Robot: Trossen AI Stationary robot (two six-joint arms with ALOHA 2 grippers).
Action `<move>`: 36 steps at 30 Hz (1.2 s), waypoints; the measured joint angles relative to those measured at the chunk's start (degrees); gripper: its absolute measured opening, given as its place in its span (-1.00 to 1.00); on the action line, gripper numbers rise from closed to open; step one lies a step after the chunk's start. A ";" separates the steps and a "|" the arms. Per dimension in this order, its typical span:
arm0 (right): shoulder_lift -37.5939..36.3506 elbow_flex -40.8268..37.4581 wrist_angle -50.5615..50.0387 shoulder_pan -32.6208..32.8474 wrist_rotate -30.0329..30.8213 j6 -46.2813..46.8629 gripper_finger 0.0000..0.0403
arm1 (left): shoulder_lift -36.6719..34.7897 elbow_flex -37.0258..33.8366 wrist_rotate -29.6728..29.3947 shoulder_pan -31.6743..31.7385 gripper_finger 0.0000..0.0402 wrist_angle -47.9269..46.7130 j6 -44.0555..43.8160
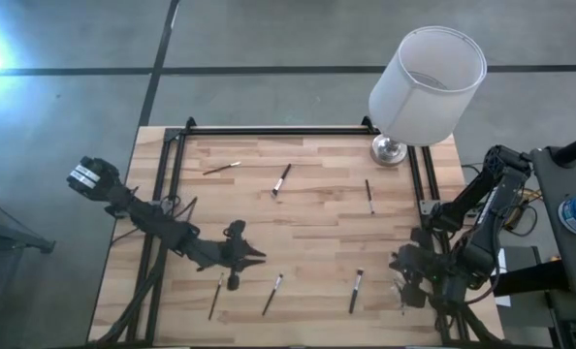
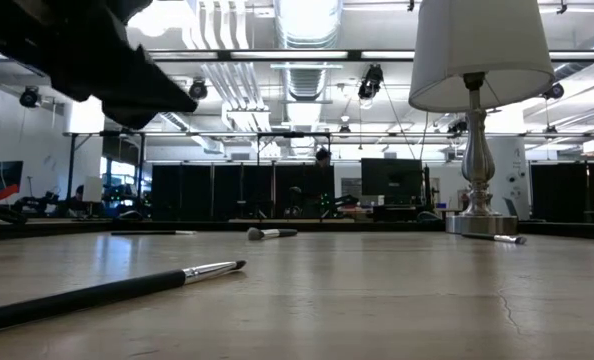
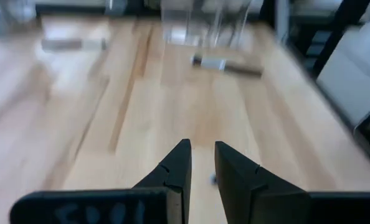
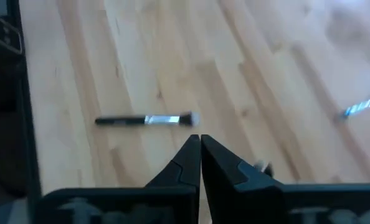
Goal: Put items in baskets/containers
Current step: Put the eyeshadow brush into the transparent organizer
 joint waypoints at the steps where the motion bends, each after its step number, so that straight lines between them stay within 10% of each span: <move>1: 0.00 -0.02 0.07 0.00 1.28 -0.69 -0.96 | 0.00 1.38 0.00 -0.15 -0.67 -4.41 -1.68; 10: 0.00 -2.12 4.50 -0.10 13.98 -6.91 -0.96 | 4.19 8.73 -0.94 -1.44 -0.67 -17.50 -14.98; 36: 0.02 -6.20 14.26 -0.50 14.12 -12.66 -0.96 | 34.73 46.20 2.60 -1.04 -0.38 -54.58 -31.74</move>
